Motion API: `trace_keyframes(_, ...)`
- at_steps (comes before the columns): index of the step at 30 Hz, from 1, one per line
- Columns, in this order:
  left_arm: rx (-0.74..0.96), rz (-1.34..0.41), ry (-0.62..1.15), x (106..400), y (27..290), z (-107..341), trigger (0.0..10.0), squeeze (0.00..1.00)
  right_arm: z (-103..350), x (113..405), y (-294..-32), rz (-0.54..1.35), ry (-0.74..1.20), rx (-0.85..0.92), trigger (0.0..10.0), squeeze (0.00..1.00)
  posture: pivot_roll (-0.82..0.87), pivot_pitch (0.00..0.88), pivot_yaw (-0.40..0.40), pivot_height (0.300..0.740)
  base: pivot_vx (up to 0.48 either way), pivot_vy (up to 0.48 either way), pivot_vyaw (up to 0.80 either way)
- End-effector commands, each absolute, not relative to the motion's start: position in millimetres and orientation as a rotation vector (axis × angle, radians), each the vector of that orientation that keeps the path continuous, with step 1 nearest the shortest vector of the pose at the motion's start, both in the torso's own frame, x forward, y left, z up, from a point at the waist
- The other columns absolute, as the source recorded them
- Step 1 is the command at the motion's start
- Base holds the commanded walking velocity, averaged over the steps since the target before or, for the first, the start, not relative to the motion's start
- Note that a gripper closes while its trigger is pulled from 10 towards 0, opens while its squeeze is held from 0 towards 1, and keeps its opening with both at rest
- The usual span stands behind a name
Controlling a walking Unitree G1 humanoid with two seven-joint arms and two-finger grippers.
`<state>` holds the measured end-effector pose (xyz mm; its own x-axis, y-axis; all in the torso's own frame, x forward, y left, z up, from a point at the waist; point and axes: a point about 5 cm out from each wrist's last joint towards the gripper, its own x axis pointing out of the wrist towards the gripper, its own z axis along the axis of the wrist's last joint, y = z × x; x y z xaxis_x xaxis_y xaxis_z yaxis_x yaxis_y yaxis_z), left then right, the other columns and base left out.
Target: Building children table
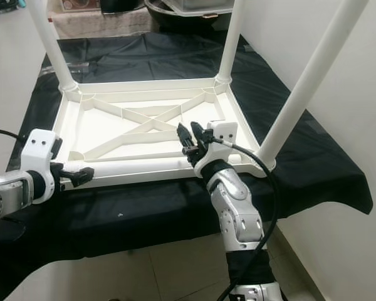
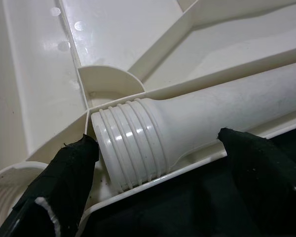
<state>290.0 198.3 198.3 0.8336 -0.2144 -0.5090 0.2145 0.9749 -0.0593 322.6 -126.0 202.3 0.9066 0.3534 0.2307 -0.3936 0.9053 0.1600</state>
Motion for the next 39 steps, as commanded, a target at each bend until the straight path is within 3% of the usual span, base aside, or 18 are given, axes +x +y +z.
trace_keyframes(1, -0.033, -0.225, 0.553, 290, 200, 195, 10.0, 0.00, 199, 321, -127, 0.382, -0.192, 0.220, 10.0, 0.00, 0.09, 0.146, -0.053, 0.740, 0.000, 0.000, 0.00)
trace_keyframes(20, -0.320, -0.307, 0.553, 306, 208, 184, 10.0, 0.00, 201, 321, -130, 0.378, -0.193, 0.216, 10.0, 0.00, 0.08, 0.159, -0.056, 0.740, 0.000, 0.000, 0.00)
trace_keyframes(23, -0.449, -0.456, 0.505, 308, 208, 188, 10.0, 0.00, 201, 321, -129, 0.381, -0.192, 0.216, 10.0, 0.00, 0.08, 0.160, -0.060, 0.740, 0.000, 0.000, 0.00)
trace_keyframes(29, -0.498, -0.552, 0.483, 307, 207, 193, 10.0, 0.00, 201, 321, -128, 0.385, -0.190, 0.218, 10.0, 0.00, 0.08, 0.161, -0.063, 0.740, 0.000, 0.000, 0.00)
trace_keyframes(34, -0.556, -0.753, 0.472, 291, 214, 198, 10.0, 0.00, 201, 323, -125, 0.391, -0.189, 0.223, 10.0, 0.00, 0.09, 0.164, -0.063, 0.740, 0.000, 0.000, 0.00)
trace_keyframes(39, -0.569, -0.828, 0.485, 280, 220, 195, 10.0, 0.00, 201, 323, -124, 0.393, -0.188, 0.225, 10.0, 0.00, 0.09, 0.164, -0.061, 0.740, 0.000, 0.000, 0.00)
